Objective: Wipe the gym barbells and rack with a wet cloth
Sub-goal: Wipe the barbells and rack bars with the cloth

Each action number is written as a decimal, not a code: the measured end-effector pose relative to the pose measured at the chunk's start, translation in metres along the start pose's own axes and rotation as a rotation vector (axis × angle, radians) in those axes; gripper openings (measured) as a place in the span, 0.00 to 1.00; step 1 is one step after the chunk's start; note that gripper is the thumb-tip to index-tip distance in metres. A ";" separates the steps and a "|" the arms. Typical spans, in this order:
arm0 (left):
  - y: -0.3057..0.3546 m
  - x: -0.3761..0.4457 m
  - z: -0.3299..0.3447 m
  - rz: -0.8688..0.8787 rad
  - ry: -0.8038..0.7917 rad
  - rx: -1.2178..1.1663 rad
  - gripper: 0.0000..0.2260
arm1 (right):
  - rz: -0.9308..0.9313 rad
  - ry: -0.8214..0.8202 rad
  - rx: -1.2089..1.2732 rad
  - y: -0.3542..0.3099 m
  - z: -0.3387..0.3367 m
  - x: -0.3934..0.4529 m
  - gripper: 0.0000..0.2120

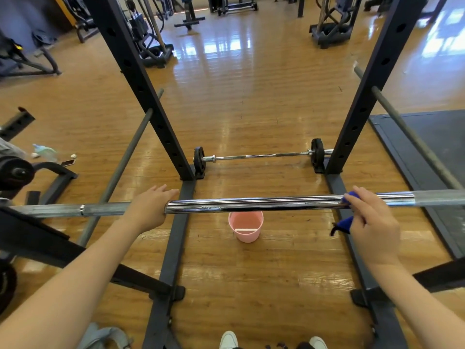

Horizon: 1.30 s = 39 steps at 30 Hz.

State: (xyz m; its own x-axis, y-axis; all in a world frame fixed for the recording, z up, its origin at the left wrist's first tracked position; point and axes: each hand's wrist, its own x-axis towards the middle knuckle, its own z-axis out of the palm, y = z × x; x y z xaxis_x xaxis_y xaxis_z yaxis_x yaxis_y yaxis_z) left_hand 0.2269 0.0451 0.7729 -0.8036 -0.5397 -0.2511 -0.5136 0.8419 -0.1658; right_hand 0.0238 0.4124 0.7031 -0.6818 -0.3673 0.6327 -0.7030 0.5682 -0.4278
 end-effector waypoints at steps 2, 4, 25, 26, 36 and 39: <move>0.003 -0.002 -0.002 0.001 0.021 0.001 0.29 | -0.048 -0.024 -0.002 0.011 -0.005 -0.005 0.18; 0.005 -0.003 -0.003 0.002 0.046 -0.003 0.28 | 0.045 0.026 -0.047 0.024 -0.014 -0.002 0.16; 0.000 0.001 0.007 0.048 0.140 -0.016 0.31 | 0.048 0.025 0.006 0.007 -0.006 -0.011 0.16; 0.000 0.001 0.010 0.062 0.180 -0.014 0.31 | 0.048 0.029 -0.006 0.011 -0.007 -0.011 0.16; -0.005 -0.011 0.039 0.075 0.476 -0.049 0.39 | 0.286 0.127 -0.026 0.026 -0.018 0.002 0.11; -0.006 -0.003 0.037 0.092 0.503 -0.011 0.37 | 0.242 0.091 -0.056 0.029 -0.023 -0.001 0.12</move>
State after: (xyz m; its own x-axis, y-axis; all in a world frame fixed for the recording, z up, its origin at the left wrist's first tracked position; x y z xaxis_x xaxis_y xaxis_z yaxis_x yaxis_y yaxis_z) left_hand 0.2437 0.0414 0.7391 -0.8894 -0.3970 0.2268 -0.4352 0.8871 -0.1536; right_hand 0.0087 0.4456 0.7052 -0.8059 -0.1497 0.5729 -0.5079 0.6721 -0.5389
